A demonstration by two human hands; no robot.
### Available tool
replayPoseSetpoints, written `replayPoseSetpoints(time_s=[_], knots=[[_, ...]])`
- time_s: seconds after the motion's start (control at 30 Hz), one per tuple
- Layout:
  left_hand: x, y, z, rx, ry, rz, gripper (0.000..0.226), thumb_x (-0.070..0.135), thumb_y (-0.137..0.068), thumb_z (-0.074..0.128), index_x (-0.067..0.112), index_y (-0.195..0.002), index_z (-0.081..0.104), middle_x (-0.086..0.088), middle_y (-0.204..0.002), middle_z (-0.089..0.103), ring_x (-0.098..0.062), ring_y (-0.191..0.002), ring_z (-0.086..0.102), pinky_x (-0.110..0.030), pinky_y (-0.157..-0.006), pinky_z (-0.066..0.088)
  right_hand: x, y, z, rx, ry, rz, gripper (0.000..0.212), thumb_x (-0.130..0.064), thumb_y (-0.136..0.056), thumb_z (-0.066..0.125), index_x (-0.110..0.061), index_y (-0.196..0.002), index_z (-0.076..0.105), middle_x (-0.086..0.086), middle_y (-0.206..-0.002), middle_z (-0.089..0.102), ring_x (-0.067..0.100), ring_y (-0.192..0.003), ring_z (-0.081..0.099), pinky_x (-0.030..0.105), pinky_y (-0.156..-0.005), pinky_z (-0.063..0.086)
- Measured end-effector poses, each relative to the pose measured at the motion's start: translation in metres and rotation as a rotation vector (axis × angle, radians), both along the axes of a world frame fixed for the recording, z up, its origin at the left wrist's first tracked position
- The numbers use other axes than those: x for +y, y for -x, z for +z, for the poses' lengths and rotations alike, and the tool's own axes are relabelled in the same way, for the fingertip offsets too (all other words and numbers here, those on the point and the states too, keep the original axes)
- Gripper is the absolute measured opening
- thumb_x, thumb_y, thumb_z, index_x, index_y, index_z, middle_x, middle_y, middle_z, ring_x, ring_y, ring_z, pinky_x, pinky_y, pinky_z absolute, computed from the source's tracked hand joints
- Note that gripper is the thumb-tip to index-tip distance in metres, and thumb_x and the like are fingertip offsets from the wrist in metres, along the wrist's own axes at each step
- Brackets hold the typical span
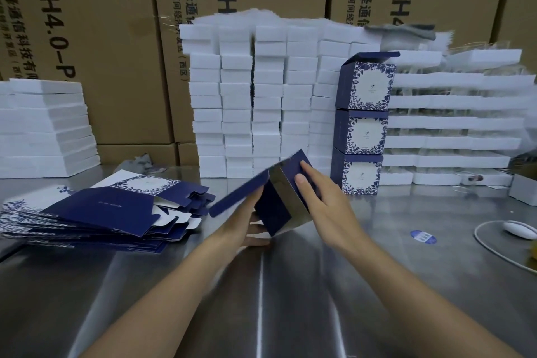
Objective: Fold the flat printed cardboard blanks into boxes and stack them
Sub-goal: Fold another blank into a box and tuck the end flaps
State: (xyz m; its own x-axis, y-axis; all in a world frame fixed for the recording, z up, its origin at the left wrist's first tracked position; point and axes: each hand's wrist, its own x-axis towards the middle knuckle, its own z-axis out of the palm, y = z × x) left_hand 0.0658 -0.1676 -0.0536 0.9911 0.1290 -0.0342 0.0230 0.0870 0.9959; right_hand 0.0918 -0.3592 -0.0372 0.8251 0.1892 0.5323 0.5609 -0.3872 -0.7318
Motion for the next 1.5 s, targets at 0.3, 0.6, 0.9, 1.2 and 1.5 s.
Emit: replayPoseSetpoints(time_s=[0.3, 0.6, 0.9, 1.2, 1.5], knots=[[-0.003, -0.002, 0.000, -0.086, -0.007, -0.043, 0.041, 0.087, -0.068, 0.063, 0.059, -0.096, 0.072, 0.026, -0.094, 0.077, 0.003, -0.087, 0.075, -0.035, -0.066, 0.065, -0.001, -0.006, -0.008, -0.054, 0.052, -0.209, 0.068, -0.075, -0.070, 0.065, -0.031, -0.121, 0.057, -0.018, -0.115, 0.061, 0.009, -0.103, 0.060, 0.034, -0.085, 0.050], [-0.012, -0.002, 0.008, -0.553, -0.350, 0.075, 0.093, 0.059, -0.067, 0.088, 0.044, -0.150, 0.048, 0.020, -0.145, 0.059, 0.001, -0.129, 0.058, -0.027, -0.098, 0.056, -0.011, -0.006, -0.008, 0.590, 0.016, -0.019, 0.023, -0.027, -0.106, 0.051, -0.017, -0.089, 0.063, 0.001, -0.067, 0.071, 0.010, -0.054, 0.066, 0.026, -0.063, 0.046], [-0.045, 0.014, 0.011, -0.141, -0.192, 0.073, 0.079, 0.059, -0.094, 0.068, 0.028, -0.159, 0.039, 0.001, -0.159, 0.047, -0.016, -0.140, 0.048, -0.043, -0.112, 0.048, 0.007, -0.001, -0.004, 0.652, -0.651, 0.111, 0.030, -0.034, -0.103, 0.056, -0.011, -0.089, 0.070, 0.004, -0.063, 0.059, 0.014, -0.051, 0.056, 0.025, -0.051, 0.040], [-0.065, 0.016, 0.010, -0.156, 0.050, 0.053, 0.041, 0.029, -0.114, 0.033, 0.018, -0.097, 0.068, 0.000, -0.080, 0.073, -0.007, -0.079, 0.069, -0.036, -0.078, 0.064, 0.022, 0.003, -0.014, 0.669, -0.695, 0.208, 0.035, -0.028, -0.103, 0.061, -0.013, -0.071, 0.064, -0.001, -0.056, 0.058, 0.010, -0.046, 0.055, 0.020, -0.045, 0.046], [-0.057, 0.016, 0.007, -0.153, -0.091, 0.128, 0.077, 0.038, -0.111, 0.030, 0.027, -0.041, 0.058, 0.008, -0.049, 0.059, -0.001, -0.048, 0.060, -0.015, -0.045, 0.047, 0.043, 0.030, -0.008, 0.597, -0.563, 0.284, 0.027, -0.042, -0.078, 0.065, -0.020, -0.064, 0.059, 0.003, -0.066, 0.058, 0.015, -0.061, 0.056, 0.034, -0.066, 0.049]])
